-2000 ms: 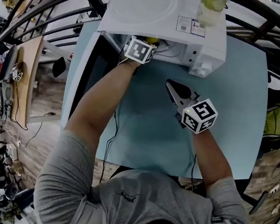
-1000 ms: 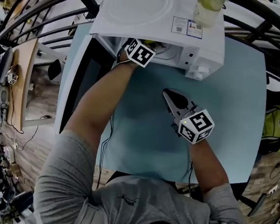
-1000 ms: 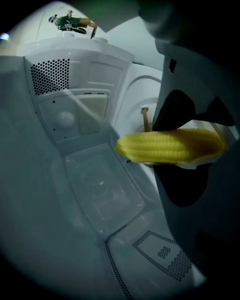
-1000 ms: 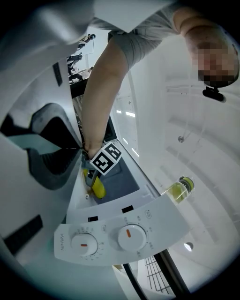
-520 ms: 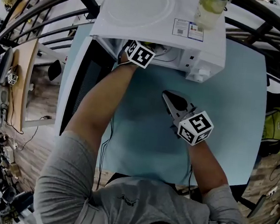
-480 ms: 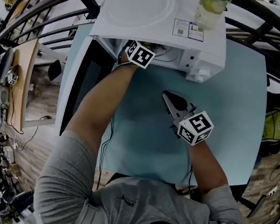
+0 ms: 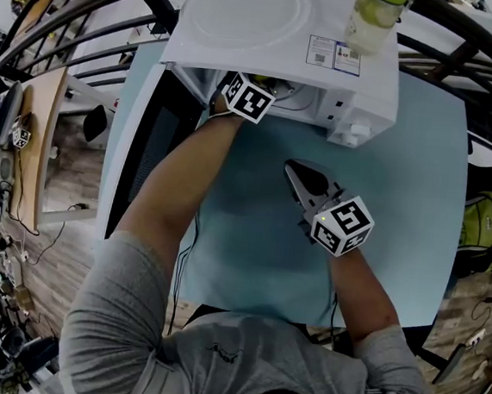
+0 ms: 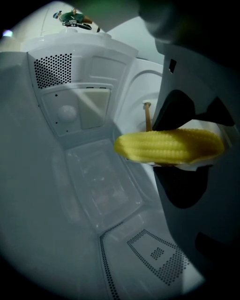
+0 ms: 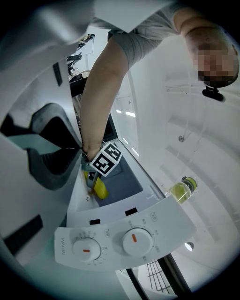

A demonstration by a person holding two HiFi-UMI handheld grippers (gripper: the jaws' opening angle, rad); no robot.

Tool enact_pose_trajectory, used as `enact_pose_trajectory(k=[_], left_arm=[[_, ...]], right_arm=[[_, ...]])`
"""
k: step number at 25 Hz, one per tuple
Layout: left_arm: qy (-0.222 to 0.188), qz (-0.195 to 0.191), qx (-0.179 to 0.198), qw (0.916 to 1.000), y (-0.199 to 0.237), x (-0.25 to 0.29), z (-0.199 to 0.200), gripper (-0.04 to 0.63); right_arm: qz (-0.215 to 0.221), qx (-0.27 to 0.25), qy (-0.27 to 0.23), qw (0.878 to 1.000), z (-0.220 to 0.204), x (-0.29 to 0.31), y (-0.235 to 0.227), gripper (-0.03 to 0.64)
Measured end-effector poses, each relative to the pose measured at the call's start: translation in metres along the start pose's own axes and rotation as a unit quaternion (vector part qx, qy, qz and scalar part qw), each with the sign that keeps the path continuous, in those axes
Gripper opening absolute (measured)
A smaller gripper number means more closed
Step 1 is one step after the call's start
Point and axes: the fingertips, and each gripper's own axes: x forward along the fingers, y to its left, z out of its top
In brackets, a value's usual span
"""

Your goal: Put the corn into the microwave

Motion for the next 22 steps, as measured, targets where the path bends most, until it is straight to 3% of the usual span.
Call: enact_pose_trajectory(k=[4, 22], left_arm=[[0.009, -0.006, -0.001, 0.9999, -0.004, 0.001, -0.007, 0.272], [0.008, -0.009, -0.010, 0.9999, -0.007, -0.013, -0.013, 0.295]], right_arm=[[-0.001, -0.001, 0.001, 1.000, -0.001, -0.001, 0.001, 0.018], [-0.005, -0.006, 0.004, 1.000, 0.004, -0.006, 0.009, 0.018]])
